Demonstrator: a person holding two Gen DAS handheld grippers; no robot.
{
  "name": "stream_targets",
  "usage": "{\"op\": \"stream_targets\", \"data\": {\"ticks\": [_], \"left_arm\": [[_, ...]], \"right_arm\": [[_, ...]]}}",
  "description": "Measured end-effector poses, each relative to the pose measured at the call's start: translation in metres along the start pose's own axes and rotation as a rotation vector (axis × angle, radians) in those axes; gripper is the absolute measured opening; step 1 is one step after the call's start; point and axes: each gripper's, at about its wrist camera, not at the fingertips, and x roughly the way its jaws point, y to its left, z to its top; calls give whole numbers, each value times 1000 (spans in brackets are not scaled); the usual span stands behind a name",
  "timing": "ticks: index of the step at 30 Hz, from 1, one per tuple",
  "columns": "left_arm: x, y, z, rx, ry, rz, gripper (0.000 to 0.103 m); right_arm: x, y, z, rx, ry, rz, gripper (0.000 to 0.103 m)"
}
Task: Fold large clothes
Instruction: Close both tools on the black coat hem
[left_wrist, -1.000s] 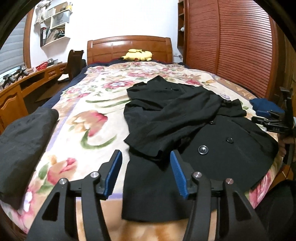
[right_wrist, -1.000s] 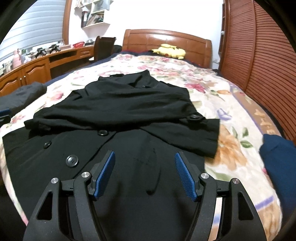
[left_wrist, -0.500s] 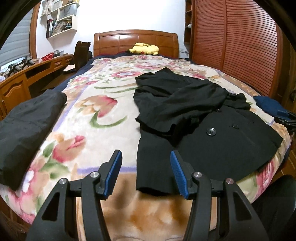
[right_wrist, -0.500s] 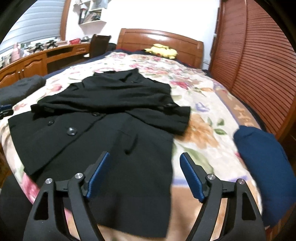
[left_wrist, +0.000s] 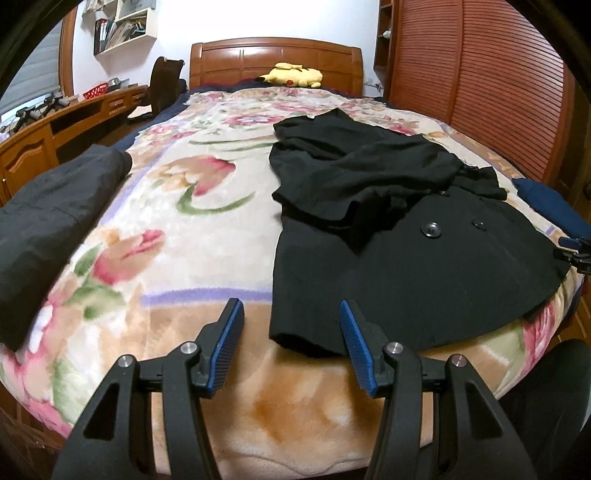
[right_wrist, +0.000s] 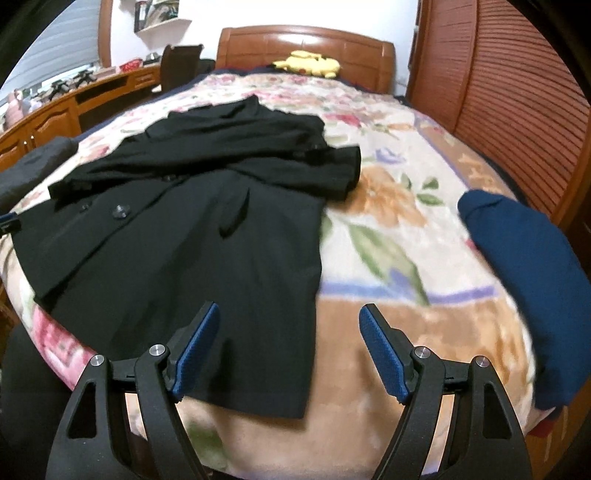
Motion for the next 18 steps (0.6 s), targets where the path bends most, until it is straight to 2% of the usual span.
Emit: {"op": "stream_targets", "data": {"ticks": [9, 10, 12, 17, 18], "left_arm": [[3, -2, -1, 9, -15, 0, 53], [4, -2, -1, 12, -15, -3, 51], [7, -4, 1, 22, -3, -2, 42], [7, -12, 4, 28, 10, -40, 7], [6, -15, 4, 39, 4, -36, 4]], "right_arm": [[8, -3, -17, 25, 41, 33, 79], [8, -3, -19, 28, 40, 36, 79], [8, -3, -20, 37, 41, 43, 80], [5, 2, -23, 33, 36, 70, 78], [5, 4, -23, 30, 36, 74, 76]]}}
